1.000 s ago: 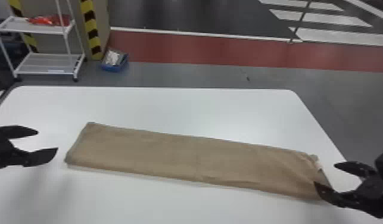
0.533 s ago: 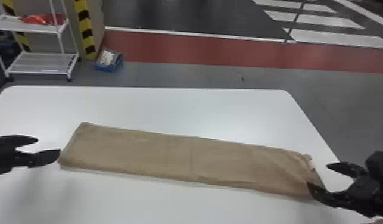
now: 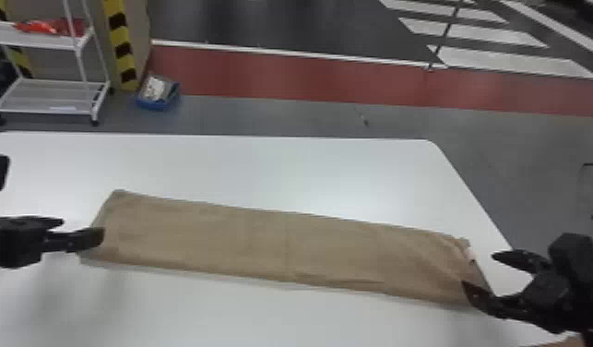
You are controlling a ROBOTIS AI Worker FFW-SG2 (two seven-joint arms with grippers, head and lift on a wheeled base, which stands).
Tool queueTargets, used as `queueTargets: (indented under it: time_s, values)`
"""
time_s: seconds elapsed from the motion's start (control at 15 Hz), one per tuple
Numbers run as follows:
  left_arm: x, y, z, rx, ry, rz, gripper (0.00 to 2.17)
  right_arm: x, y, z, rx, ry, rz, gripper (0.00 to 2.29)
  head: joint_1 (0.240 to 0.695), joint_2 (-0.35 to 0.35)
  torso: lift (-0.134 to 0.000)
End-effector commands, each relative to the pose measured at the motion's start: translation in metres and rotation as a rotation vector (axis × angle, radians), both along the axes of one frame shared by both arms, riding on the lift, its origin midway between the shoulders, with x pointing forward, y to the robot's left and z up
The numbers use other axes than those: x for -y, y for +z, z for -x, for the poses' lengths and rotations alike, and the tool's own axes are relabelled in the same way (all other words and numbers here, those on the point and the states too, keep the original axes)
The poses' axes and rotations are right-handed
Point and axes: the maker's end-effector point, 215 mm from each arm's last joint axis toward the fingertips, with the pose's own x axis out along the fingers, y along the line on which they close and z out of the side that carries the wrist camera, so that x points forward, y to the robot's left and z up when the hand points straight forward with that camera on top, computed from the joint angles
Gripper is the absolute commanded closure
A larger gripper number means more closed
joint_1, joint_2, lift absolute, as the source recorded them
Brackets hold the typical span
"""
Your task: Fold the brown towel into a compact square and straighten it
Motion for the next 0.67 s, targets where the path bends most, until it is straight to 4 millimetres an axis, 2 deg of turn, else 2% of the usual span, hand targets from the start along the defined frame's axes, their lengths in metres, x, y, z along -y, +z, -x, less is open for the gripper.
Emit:
queueTargets:
  time_s: [0.0,0.13,0.53,0.6]
  values:
    - [0.003,-0.012,0.006,-0.069,0.017,0.01,0.17,-0.001,-0.001,0.0,-0.002,-0.001,-0.003,0.17,0.695,-0.216,-0.124]
    - [0.005,-0.022,0.015,-0.122,0.029,0.028,0.2,0.0,-0.004,0.002,-0.007,-0.002,-0.004,0.17,0.695,-0.219,-0.124]
    - [0.02,-0.02,0.021,-0.147,0.01,0.099,0.28,-0.003,-0.006,0.003,-0.008,-0.002,-0.012,0.17,0.695,-0.234,-0.124]
    - [0.022,-0.02,0.022,-0.15,0.002,0.107,0.49,-0.003,-0.007,0.003,-0.008,-0.003,-0.013,0.17,0.695,-0.238,-0.124]
